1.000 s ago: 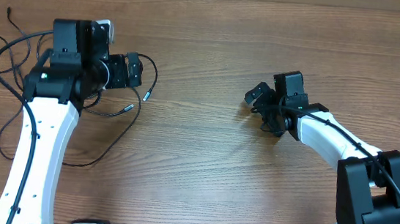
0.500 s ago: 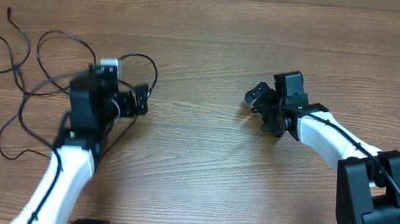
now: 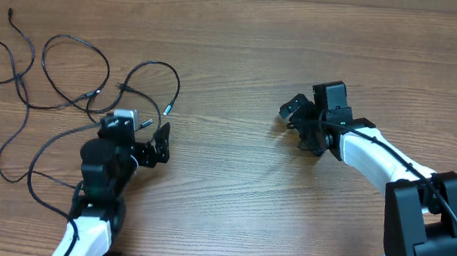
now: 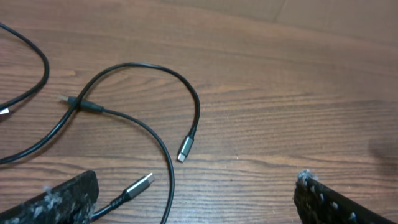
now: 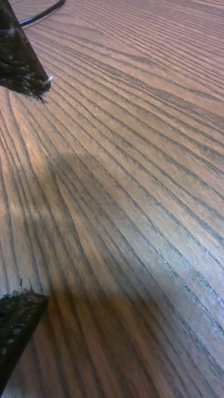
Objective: Untangle cables
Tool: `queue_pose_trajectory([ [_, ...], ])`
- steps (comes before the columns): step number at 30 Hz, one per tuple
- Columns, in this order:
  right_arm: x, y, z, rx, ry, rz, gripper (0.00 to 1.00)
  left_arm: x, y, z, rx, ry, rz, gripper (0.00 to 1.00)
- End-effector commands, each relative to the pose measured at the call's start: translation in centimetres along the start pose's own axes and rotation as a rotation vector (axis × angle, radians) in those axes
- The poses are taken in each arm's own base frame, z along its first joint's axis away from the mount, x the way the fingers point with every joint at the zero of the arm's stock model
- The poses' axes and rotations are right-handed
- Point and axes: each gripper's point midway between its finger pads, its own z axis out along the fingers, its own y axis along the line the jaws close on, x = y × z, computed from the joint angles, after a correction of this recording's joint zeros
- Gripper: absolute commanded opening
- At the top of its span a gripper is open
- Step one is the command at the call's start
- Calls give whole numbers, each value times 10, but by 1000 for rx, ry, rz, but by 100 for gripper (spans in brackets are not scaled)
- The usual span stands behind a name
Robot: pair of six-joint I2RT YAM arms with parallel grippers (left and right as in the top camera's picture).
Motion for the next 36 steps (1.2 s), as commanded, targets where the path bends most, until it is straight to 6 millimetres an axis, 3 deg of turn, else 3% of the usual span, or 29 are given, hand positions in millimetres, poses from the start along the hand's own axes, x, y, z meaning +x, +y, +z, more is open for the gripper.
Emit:
queue_pose_trajectory([
  [1, -2, 3, -2, -8, -11, -3, 100, 8, -3, -6, 15, -20, 11, 100],
  [11, -2, 3, -2, -8, -11, -3, 100, 35, 0, -28, -4, -38, 14, 100],
  [19, -2, 3, -2, -8, -11, -3, 100, 31, -3, -36, 1, -54, 18, 100],
  [28, -2, 3, -2, -8, -11, -3, 100, 53, -4, -56, -13, 20, 2, 100],
  [33, -3, 4, -2, -11, -13, -3, 100, 14, -15, -71, 24, -164, 43, 100],
  [36, -3, 4, -2, -11, -13, -3, 100, 1, -20, -78, 44, -227, 50, 100],
])
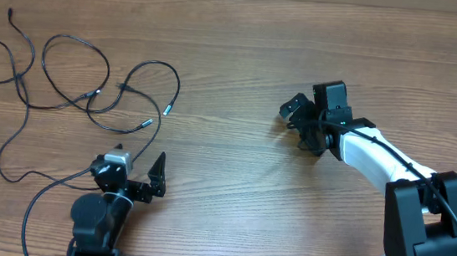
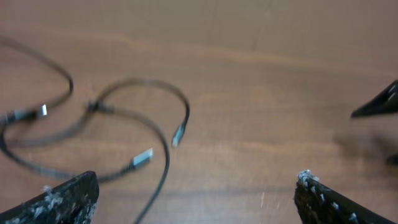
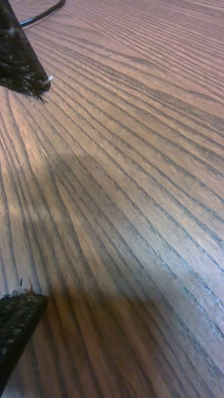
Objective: Untangle cables
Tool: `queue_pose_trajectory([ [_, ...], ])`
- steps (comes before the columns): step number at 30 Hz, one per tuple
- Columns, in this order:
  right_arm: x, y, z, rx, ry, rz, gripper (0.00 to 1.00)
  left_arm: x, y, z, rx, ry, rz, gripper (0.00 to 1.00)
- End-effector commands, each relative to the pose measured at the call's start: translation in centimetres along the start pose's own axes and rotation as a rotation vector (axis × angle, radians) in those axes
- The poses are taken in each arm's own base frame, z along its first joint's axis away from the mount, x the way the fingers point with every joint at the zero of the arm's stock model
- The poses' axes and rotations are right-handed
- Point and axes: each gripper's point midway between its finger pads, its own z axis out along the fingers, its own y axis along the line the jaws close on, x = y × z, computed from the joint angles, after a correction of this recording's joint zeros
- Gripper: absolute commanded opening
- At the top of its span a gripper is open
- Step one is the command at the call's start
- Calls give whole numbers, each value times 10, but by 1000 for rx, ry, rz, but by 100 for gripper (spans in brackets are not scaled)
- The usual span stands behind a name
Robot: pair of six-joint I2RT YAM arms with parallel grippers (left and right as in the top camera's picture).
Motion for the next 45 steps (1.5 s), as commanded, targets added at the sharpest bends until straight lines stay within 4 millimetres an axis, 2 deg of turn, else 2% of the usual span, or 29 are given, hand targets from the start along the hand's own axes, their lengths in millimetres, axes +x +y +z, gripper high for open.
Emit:
queue_pose_trajectory([
  [1, -2, 3, -2, -8, -11, -3, 100, -10, -6, -4, 30, -49, 9, 100],
  [9, -2, 3, -2, -8, -12, -3, 100, -16, -8, -6, 34, -79, 15, 100],
  [15, -2, 3, -2, -8, -11, -3, 100, -33, -13, -13, 55, -156, 23, 100],
  [45, -3, 4, -2, -10, -13, -3, 100, -33, -12, -12, 48, -154, 22, 100],
])
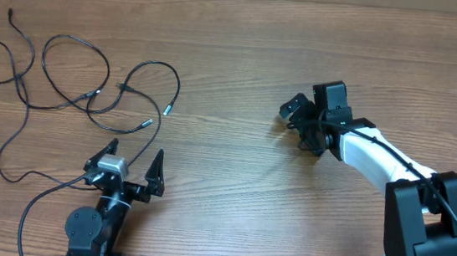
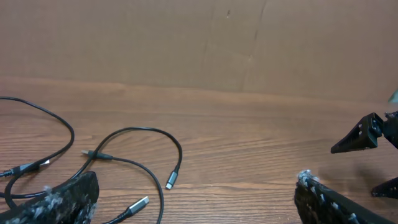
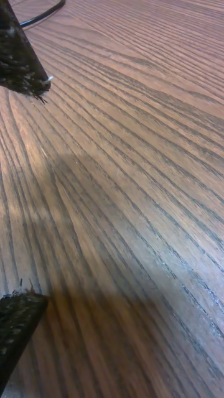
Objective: Untangle cables
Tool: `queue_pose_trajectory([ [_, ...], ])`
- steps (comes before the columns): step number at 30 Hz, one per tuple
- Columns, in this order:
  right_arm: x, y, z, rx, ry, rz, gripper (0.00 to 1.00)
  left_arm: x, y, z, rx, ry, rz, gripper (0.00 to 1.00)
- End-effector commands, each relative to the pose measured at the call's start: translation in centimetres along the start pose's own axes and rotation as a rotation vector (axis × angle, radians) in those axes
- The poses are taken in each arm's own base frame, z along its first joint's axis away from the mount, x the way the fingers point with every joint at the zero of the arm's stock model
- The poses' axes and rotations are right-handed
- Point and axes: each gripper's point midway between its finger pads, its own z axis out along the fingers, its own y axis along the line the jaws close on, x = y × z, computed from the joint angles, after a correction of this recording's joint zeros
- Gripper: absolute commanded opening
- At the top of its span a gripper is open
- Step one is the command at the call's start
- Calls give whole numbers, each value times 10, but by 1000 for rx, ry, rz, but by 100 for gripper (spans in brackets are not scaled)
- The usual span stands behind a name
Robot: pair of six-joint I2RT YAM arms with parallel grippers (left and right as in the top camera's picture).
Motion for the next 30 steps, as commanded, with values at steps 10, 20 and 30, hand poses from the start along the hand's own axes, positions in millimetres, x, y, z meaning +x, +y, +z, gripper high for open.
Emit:
queue_pose_trajectory([
  [10, -2, 3, -2, -9, -13, -3, 100, -1, -3, 0, 16, -6, -8, 100],
  [20, -3, 17, -16, -51, -33, -20, 100, -1, -3, 0, 16, -6, -8, 100],
  [30, -19, 69, -98, -261, -162, -60, 100, -1, -3, 0, 16, -6, -8, 100],
])
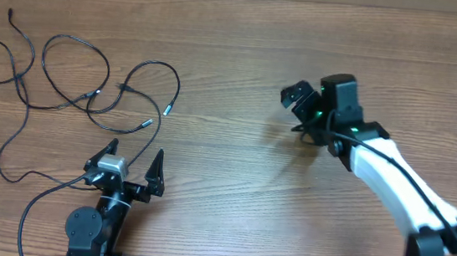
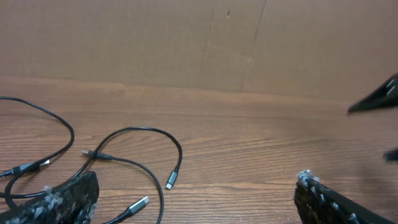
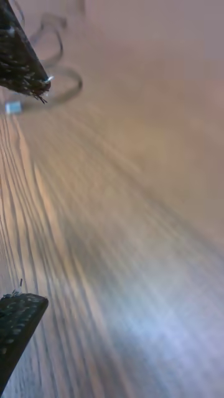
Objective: Untangle cables
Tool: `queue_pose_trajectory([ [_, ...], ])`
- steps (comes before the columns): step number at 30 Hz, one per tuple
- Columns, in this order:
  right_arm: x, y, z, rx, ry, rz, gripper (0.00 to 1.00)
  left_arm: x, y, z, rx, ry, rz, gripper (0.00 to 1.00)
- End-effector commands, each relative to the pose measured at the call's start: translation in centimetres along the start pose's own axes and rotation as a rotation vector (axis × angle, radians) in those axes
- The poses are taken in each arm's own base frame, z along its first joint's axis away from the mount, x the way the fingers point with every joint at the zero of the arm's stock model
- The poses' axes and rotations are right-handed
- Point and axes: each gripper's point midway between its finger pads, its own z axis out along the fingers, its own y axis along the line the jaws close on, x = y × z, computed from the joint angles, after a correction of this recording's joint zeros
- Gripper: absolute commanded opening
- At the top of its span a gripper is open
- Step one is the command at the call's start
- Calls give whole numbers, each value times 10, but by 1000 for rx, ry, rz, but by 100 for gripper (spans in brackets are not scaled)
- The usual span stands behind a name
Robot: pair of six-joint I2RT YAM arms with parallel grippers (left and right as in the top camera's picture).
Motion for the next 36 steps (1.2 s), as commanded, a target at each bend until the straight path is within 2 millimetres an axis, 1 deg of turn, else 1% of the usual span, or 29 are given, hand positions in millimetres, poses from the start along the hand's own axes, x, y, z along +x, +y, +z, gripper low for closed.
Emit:
queue_pose_trajectory([
  [1, -14, 31, -38, -108, -76, -20, 100, -1, -3, 0, 16, -6, -8, 100],
  [5, -22, 53, -75, -199, -137, -35, 100, -1, -3, 0, 16, -6, -8, 100],
  [9, -28, 71, -113, -287, -194, -48, 100, -1, -3, 0, 16, -6, -8, 100],
  [12, -31, 85, -149, -369, -248, -61, 100, -1, -3, 0, 16, -6, -8, 100],
  [14, -32, 93, -177, -430, -288, -71, 100, -1, -3, 0, 16, -6, -8, 100],
  [17, -32, 102, -218, -517, -346, -85, 100, -1, -3, 0, 16, -6, -8, 100],
  [20, -29, 107, -254, -593, -396, -97, 100, -1, -3, 0, 16, -6, -8, 100],
  [21, -28, 108, -265, -617, -412, -100, 100, -1, -3, 0, 16, -6, -8, 100],
  [23, -26, 109, -281, -650, -433, -106, 100, -1, -3, 0, 16, -6, -8, 100],
  [26, -24, 109, -295, -679, -452, -110, 100, -1, -3, 0, 16, -6, -8, 100],
  [29, -24, 109, -295, -678, -451, -110, 100, -1, -3, 0, 16, -6, -8, 100],
  [32, -22, 104, -285, -645, -430, -105, 100, -1, -3, 0, 16, -6, -8, 100],
  [36, -14, 88, -269, -568, -379, -93, 100, -1, -3, 0, 16, -6, -8, 100],
])
